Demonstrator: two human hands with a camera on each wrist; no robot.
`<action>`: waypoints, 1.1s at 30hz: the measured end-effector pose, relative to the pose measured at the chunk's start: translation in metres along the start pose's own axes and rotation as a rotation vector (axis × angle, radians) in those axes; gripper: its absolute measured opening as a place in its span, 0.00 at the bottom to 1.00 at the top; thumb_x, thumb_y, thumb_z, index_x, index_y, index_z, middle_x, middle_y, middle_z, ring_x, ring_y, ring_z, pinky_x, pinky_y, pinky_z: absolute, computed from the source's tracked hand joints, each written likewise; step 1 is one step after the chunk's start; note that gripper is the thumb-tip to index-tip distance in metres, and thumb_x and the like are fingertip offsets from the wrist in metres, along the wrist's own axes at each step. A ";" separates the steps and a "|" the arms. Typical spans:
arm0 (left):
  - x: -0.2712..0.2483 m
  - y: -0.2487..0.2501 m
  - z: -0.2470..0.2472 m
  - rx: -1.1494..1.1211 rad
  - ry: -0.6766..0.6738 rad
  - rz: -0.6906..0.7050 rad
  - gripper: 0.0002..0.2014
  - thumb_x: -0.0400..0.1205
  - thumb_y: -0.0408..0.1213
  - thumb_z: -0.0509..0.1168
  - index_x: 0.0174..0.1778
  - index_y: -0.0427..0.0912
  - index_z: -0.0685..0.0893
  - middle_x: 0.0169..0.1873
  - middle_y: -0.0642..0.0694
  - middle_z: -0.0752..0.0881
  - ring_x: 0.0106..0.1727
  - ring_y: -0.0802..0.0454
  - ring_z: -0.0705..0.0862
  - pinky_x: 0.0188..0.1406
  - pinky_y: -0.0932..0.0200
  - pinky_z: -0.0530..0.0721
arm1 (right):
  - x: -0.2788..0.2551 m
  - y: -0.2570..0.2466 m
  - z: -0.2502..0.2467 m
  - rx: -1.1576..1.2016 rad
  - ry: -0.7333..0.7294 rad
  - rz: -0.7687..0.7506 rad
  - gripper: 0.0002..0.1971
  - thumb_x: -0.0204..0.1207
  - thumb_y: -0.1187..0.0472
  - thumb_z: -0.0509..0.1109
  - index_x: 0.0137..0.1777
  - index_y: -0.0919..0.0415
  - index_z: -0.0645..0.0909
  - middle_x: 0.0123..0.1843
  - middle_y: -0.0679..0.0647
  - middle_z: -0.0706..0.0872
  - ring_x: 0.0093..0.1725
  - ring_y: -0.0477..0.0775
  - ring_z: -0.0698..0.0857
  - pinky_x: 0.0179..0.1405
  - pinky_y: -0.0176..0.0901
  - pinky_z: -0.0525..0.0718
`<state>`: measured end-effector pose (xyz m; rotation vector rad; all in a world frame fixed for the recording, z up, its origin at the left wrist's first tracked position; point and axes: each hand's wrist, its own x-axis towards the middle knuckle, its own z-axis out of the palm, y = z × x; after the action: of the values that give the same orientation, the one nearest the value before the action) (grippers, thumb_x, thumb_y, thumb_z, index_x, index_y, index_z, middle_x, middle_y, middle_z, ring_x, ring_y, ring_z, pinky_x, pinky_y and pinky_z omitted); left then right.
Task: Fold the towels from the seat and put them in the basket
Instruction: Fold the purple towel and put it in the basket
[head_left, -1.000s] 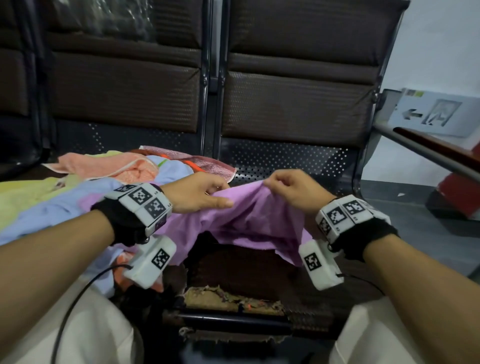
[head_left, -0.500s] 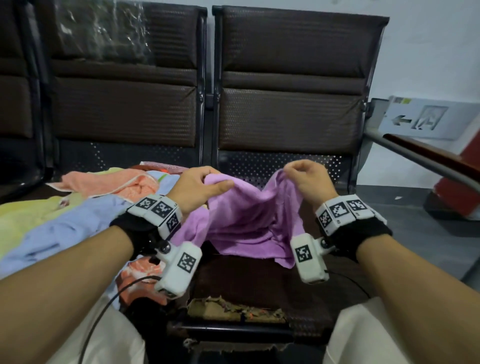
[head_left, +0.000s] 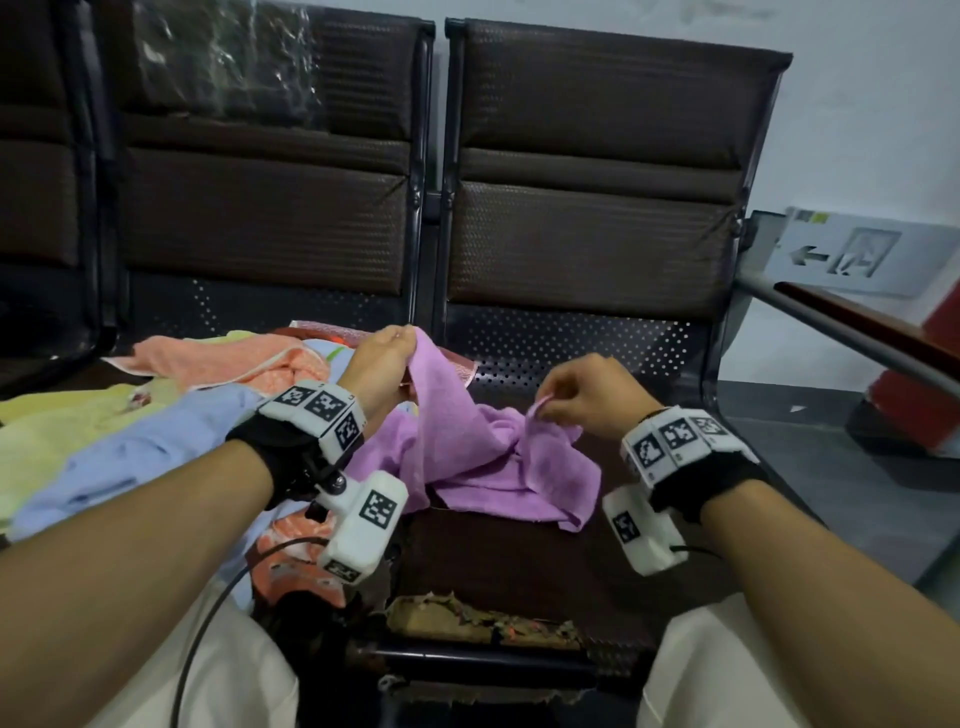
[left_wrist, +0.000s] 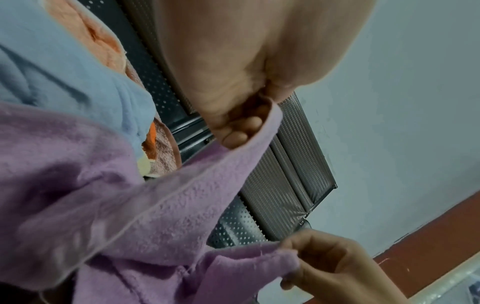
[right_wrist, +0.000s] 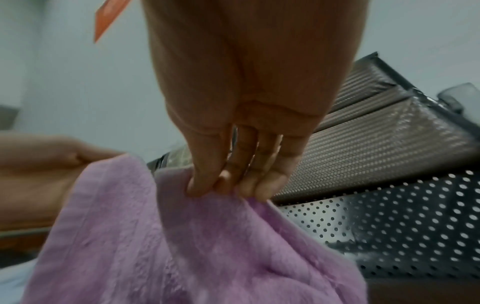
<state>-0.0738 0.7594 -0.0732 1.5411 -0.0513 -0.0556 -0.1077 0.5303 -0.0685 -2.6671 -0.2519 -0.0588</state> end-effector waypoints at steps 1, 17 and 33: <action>-0.002 -0.001 -0.002 0.025 -0.024 0.001 0.12 0.86 0.35 0.53 0.42 0.38 0.78 0.36 0.39 0.79 0.37 0.48 0.78 0.38 0.53 0.77 | -0.003 -0.003 0.000 -0.100 -0.025 -0.041 0.02 0.70 0.60 0.77 0.42 0.54 0.89 0.35 0.45 0.85 0.34 0.40 0.82 0.35 0.27 0.73; -0.028 0.000 0.006 0.121 -0.356 -0.050 0.09 0.82 0.29 0.63 0.41 0.30 0.86 0.41 0.34 0.73 0.44 0.40 0.70 0.46 0.50 0.71 | -0.002 -0.036 0.017 0.340 0.161 -0.112 0.07 0.71 0.54 0.76 0.41 0.58 0.89 0.38 0.53 0.90 0.43 0.52 0.88 0.48 0.50 0.85; -0.031 -0.003 0.005 0.421 -0.518 0.161 0.13 0.83 0.33 0.62 0.47 0.24 0.83 0.32 0.45 0.84 0.34 0.61 0.86 0.41 0.65 0.87 | -0.003 -0.028 0.023 0.363 0.053 -0.185 0.11 0.66 0.53 0.81 0.38 0.59 0.87 0.33 0.48 0.87 0.32 0.40 0.81 0.33 0.30 0.78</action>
<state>-0.1046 0.7566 -0.0760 1.9009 -0.6314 -0.3324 -0.1154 0.5641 -0.0768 -2.2732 -0.4462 -0.1289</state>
